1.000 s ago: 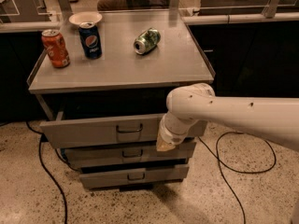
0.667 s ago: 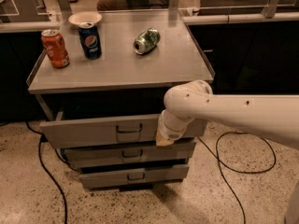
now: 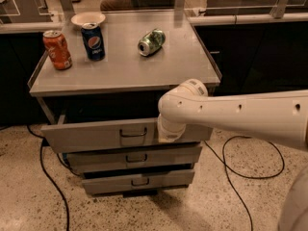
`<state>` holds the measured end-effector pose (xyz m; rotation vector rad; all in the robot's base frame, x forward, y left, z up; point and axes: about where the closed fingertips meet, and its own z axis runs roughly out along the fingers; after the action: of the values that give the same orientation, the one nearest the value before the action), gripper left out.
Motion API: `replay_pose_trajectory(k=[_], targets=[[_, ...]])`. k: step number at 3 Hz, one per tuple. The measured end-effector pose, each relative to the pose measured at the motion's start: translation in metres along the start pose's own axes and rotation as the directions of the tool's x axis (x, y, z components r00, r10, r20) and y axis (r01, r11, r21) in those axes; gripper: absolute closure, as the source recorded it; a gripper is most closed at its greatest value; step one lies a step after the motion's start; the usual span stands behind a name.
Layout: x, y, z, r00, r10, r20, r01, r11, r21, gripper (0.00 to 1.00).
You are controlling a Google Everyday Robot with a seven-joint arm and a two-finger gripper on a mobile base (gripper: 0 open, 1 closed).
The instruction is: Close top drawer
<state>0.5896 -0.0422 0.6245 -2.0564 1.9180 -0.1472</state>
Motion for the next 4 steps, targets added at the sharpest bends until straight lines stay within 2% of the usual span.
replay_pose_trajectory(k=[1,2,3,4], targets=[[-0.004,-0.008,-0.003,0.998,0.014,-0.057,-0.010,0.9979,0.064,1.00],[-0.009,-0.014,-0.007,0.991,0.008,-0.133,0.009,0.9919,0.126,1.00],[-0.009,-0.030,-0.009,0.982,0.047,-0.180,-0.013,0.9832,0.182,1.00],[0.001,-0.047,-0.002,0.974,0.087,-0.211,-0.045,0.9797,0.195,1.00]])
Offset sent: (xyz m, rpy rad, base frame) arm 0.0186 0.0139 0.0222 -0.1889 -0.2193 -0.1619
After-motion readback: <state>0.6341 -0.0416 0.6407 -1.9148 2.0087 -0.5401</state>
